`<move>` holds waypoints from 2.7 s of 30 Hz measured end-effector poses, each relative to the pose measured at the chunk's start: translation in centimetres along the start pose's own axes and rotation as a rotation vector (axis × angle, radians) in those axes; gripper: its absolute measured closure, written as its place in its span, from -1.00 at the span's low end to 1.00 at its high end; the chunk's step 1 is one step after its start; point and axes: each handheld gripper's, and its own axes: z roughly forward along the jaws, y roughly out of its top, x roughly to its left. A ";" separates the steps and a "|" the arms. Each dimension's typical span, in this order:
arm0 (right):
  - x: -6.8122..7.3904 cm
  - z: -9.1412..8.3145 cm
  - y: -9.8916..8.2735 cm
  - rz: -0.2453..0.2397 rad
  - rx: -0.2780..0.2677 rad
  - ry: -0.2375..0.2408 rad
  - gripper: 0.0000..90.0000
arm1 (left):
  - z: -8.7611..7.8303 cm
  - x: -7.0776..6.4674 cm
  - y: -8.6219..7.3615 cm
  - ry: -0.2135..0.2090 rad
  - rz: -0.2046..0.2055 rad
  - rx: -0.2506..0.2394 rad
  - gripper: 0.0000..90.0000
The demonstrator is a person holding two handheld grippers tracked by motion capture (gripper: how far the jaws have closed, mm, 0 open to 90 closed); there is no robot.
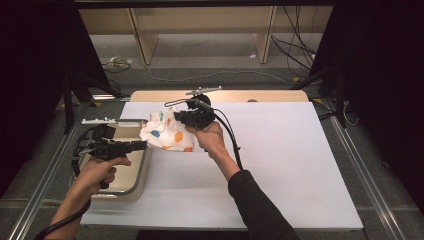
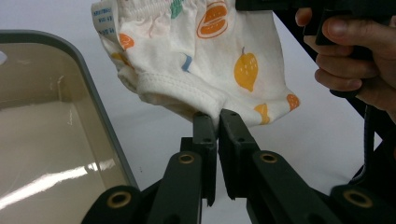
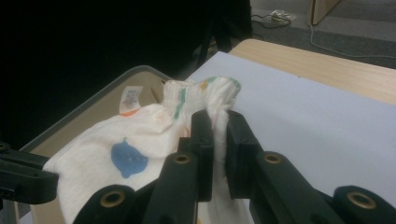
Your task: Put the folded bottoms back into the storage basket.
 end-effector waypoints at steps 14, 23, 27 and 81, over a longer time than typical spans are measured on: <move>1.6 1.4 0.8 -0.012 0.002 0.015 0.86 | -1.7 1.2 -0.2 0.020 -0.022 -0.030 0.88; 2.5 2.0 1.4 -0.022 0.006 0.021 0.86 | -2.8 1.7 -0.3 0.028 -0.034 -0.053 0.88; 2.9 2.4 1.6 -0.026 0.006 0.024 0.86 | -3.0 2.0 -0.4 0.038 -0.035 -0.051 0.88; 8.2 7.0 3.2 -0.084 0.037 0.043 0.86 | -7.9 6.0 -1.5 0.097 -0.092 -0.086 0.88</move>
